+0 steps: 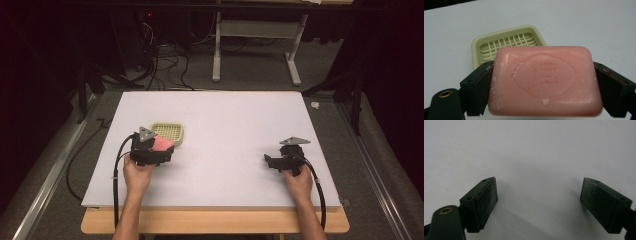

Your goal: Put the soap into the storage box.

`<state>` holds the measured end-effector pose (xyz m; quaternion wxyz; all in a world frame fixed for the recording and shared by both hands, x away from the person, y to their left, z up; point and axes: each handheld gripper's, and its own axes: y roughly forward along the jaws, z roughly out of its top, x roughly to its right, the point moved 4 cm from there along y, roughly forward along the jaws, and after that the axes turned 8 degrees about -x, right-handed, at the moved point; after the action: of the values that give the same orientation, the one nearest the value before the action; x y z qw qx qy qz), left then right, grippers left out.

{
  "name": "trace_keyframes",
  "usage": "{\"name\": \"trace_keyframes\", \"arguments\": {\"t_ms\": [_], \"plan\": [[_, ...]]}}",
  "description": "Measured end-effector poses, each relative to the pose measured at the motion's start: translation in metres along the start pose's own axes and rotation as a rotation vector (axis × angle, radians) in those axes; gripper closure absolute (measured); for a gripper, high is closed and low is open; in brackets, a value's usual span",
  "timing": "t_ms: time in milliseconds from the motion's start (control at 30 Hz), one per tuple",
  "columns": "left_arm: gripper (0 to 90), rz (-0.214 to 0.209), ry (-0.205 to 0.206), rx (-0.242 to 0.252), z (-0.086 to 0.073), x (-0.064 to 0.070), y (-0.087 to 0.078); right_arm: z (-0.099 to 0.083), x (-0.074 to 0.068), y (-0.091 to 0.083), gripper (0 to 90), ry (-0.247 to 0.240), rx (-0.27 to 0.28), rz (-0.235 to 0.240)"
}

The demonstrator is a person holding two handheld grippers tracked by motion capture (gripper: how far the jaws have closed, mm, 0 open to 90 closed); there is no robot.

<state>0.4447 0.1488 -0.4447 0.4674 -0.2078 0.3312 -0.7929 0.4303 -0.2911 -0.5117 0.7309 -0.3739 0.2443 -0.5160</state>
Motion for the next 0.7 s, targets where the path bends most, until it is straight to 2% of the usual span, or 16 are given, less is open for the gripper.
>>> {"name": "trace_keyframes", "arguments": {"t_ms": [400,567,700], "plan": [[13.8,0.012,-0.005,-0.017,0.012,-0.007,0.005,0.0,0.0,0.0,15.0,0.0,0.0,-0.001],[13.8,0.047,0.013,-0.029,0.018,-0.007,0.008,0.0,0.0,0.0,15.0,-0.001,0.001,-0.001],[13.8,0.03,0.002,-0.022,0.021,-0.007,0.009,0.0,0.0,0.0,15.0,0.0,0.0,0.0]]}}
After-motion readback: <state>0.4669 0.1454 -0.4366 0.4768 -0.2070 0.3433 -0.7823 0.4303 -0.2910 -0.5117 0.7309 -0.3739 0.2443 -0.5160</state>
